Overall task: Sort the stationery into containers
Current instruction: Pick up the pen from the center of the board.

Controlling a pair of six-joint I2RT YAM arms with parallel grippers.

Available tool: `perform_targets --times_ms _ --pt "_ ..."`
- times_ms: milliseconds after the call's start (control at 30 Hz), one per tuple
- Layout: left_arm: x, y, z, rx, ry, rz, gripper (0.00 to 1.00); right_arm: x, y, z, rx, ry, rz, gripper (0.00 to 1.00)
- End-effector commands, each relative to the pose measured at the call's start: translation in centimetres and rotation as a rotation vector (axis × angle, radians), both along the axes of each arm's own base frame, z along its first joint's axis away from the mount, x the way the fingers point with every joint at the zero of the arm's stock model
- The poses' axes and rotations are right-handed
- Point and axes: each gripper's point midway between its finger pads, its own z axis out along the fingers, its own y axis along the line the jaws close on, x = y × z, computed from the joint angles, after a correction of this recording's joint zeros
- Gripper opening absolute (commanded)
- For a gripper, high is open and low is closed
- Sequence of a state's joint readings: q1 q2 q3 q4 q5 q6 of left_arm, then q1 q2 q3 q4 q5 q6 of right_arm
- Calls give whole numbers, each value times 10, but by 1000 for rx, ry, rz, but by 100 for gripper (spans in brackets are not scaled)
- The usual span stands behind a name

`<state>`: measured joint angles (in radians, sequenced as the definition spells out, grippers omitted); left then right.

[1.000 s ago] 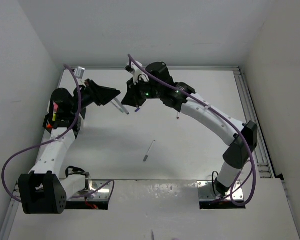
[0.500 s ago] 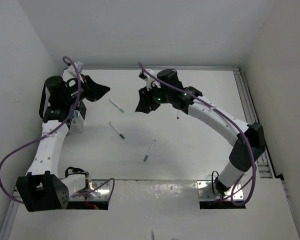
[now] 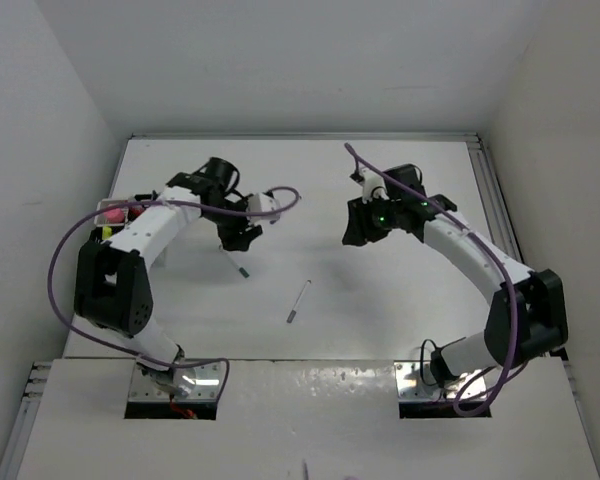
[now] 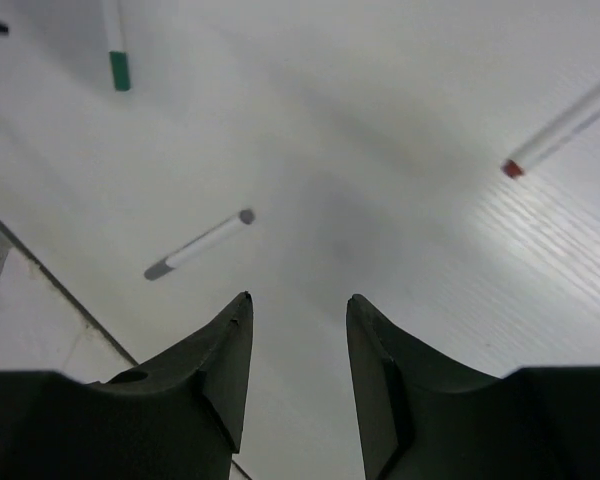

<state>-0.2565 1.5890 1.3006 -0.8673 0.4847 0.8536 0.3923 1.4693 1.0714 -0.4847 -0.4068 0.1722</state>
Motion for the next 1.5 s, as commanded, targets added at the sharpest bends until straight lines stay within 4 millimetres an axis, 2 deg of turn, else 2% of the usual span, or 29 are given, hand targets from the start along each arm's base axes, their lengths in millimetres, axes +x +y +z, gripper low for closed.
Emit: perform_targets --times_ms 0,33,167,300,633,900,1100,1133,1267,1367,1400,1467 --pt "-11 0 -19 225 -58 -240 59 5 -26 14 23 -57 -49 42" --pt "-14 -7 -26 261 -54 -283 58 5 -33 13 23 -51 -69 42" --pt "-12 -6 -56 395 -43 -372 56 1 -55 9 25 -38 -131 42" --pt "-15 -7 -70 483 -68 -461 57 -1 -68 7 32 -18 -172 42" --pt "-24 -7 -96 505 -82 -656 60 -1 -80 3 45 19 -223 42" --pt "-34 -9 -119 515 -41 -710 57 1 -83 2 46 24 -241 42" --pt "-39 -4 -139 532 -19 -744 46 4 -86 1 49 31 -254 42" --pt "-40 -4 -143 528 -23 -747 40 4 -86 1 50 28 -254 42" --pt "-46 -2 -153 518 -10 -759 31 4 -86 0 46 32 -254 41" --pt "-52 -4 -156 497 3 -763 22 -1 -78 -3 51 54 -215 37" --pt "-55 -6 -156 484 8 -762 15 -2 -76 -6 44 65 -201 36" --pt "-58 -14 -150 428 6 -738 11 -3 -69 -6 32 57 -166 34"
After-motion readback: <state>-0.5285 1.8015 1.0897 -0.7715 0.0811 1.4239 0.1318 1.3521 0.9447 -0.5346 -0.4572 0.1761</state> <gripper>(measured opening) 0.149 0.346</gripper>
